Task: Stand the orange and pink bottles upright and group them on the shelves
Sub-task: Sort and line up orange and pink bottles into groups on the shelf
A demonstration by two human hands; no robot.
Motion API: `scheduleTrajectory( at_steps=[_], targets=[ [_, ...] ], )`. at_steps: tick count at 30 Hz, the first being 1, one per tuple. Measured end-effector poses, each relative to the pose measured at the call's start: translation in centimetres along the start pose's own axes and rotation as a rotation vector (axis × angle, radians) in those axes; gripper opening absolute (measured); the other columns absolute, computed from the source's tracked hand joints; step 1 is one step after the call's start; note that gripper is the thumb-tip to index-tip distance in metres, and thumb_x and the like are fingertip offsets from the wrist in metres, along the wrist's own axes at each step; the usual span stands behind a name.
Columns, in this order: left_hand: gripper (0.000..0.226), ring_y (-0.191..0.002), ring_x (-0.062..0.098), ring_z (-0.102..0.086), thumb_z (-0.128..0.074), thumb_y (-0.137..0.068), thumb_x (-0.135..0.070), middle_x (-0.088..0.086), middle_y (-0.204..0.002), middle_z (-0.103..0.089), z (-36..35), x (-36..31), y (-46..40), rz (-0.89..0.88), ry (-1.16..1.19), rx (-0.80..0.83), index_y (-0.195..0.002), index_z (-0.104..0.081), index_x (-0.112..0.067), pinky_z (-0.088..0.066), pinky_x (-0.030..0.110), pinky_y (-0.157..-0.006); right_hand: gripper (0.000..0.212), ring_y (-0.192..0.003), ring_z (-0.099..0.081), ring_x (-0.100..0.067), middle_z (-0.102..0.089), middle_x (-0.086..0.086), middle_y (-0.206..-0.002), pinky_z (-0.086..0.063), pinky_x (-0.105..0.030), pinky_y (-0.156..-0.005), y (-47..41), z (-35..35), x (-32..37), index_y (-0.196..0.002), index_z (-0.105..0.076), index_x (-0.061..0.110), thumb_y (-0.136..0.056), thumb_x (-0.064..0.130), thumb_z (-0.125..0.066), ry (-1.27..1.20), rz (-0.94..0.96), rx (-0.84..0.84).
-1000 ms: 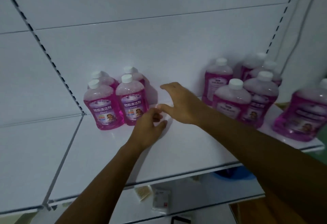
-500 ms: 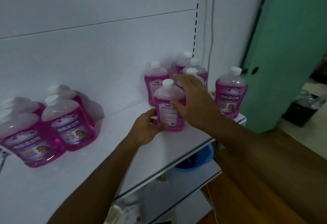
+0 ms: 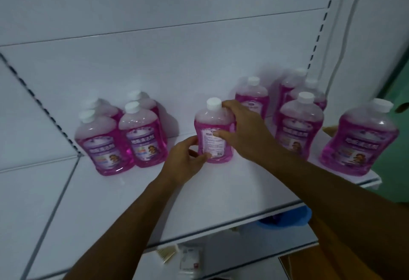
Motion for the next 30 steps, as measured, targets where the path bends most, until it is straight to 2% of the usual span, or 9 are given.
scheduleTrajectory(
  at_steps=[3, 8, 11, 14, 16, 19, 23, 27, 30],
  targets=[
    [0.045, -0.091, 0.003, -0.063, -0.069, -0.087, -0.024, -0.01, -0.118, -0.064, 1.6, 0.2, 0.7, -0.004, 0.019, -0.103, -0.13, -0.055, -0.02, -0.052, 0.015, -0.072, 0.06, -0.107, -0.059, -0.02, -0.061, -0.005, -0.123, -0.049, -0.027, -0.091, -3.0, -1.6, 1.1, -0.13, -0.048, 0.015, -0.078, 0.025, -0.078, -0.061, 0.046, 0.004],
    [0.057, -0.104, -0.002, -0.057, -0.068, -0.088, -0.026, -0.015, -0.122, -0.056, 1.9, 0.3, 0.7, 0.077, 0.179, -0.153, -0.138, -0.043, -0.022, -0.048, 0.007, -0.084, 0.058, -0.103, -0.062, -0.023, -0.064, -0.008, -0.116, -0.052, -0.039, -0.092, -7.3, -4.2, 1.2, -0.124, -0.054, 0.01, -0.073, 0.019, -0.082, -0.167, 0.119, 0.04],
    [0.059, -0.116, 0.011, -0.057, -0.072, -0.084, -0.022, -0.006, -0.126, -0.058, 2.1, 1.1, 0.0, 0.167, 0.228, -0.246, -0.137, -0.045, -0.017, -0.048, 0.021, -0.095, 0.058, -0.104, -0.062, -0.021, -0.064, -0.007, -0.116, -0.052, -0.039, -0.093, -8.6, -6.0, 0.3, -0.122, -0.054, 0.014, -0.071, 0.018, -0.083, -0.236, 0.102, 0.064],
    [0.065, -0.107, -0.006, -0.054, -0.071, -0.083, -0.011, -0.019, -0.118, -0.056, 2.0, 0.7, -0.6, 0.145, 0.296, -0.292, -0.139, -0.04, -0.024, -0.046, 0.005, -0.082, 0.057, -0.107, -0.061, -0.021, -0.063, -0.005, -0.116, -0.052, -0.041, -0.093, -9.2, -7.7, -0.5, -0.118, -0.053, 0.021, -0.069, 0.031, -0.081, -0.295, 0.091, 0.062],
    [0.071, -0.104, -0.008, -0.052, -0.07, -0.082, -0.005, -0.02, -0.117, -0.054, 2.0, 0.8, -0.9, 0.145, 0.309, -0.341, -0.14, -0.036, -0.028, -0.045, 0.003, -0.076, 0.056, -0.109, -0.059, -0.022, -0.06, -0.004, -0.118, -0.051, -0.043, -0.093, -9.5, -8.3, -0.5, -0.116, -0.053, 0.021, -0.068, 0.035, -0.079, -0.312, 0.124, 0.032],
    [0.073, -0.103, -0.003, -0.054, -0.069, -0.083, -0.006, -0.016, -0.12, -0.052, 1.7, 1.4, -1.1, 0.176, 0.3, -0.371, -0.143, -0.033, -0.028, -0.041, 0.004, -0.078, 0.051, -0.108, -0.051, -0.018, -0.051, -0.008, -0.117, -0.047, -0.031, -0.097, -9.8, -8.2, -0.1, -0.114, -0.056, 0.006, -0.071, 0.018, -0.081, -0.233, 0.212, -0.021],
    [0.068, -0.099, -0.004, -0.053, -0.063, -0.09, -0.012, -0.009, -0.124, -0.051, 1.4, 1.0, -1.1, 0.19, 0.209, -0.345, -0.148, -0.028, -0.022, -0.04, -0.001, -0.074, 0.045, -0.105, -0.05, -0.024, -0.051, -0.011, -0.112, -0.036, -0.019, -0.09, -10.1, -8.2, -0.1, -0.11, -0.058, 0.004, -0.074, 0.02, -0.08, -0.108, 0.26, -0.052],
    [0.073, -0.13, 0.012, -0.043, -0.061, -0.092, -0.024, -0.005, -0.147, -0.041, 0.8, 0.6, -1.0, 0.202, 0.109, -0.254, -0.152, -0.02, -0.022, -0.033, 0.019, -0.099, 0.043, -0.101, -0.051, -0.025, -0.053, -0.008, -0.107, -0.033, -0.018, -0.084, -10.1, -8.8, 0.3, -0.106, -0.058, 0.006, -0.073, 0.023, -0.08, -0.088, 0.287, -0.064],
    [0.066, -0.134, 0.016, -0.041, -0.059, -0.094, -0.026, -0.004, -0.148, -0.042, 1.0, 0.5, -0.7, 0.213, 0.087, -0.235, -0.151, -0.026, -0.021, -0.033, 0.024, -0.104, 0.044, -0.105, -0.05, -0.024, -0.053, -0.006, -0.111, -0.039, -0.023, -0.083, -9.9, -8.8, 0.6, -0.108, -0.056, 0.008, -0.076, 0.027, -0.078, -0.04, 0.27, -0.066]
  ],
)
Point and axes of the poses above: each hand's wrist, its own y-axis away from the middle knuckle, its own z-axis out of the back of the hand, x = y × z, the point moved 5 cm from there along -y, towards the middle knuckle
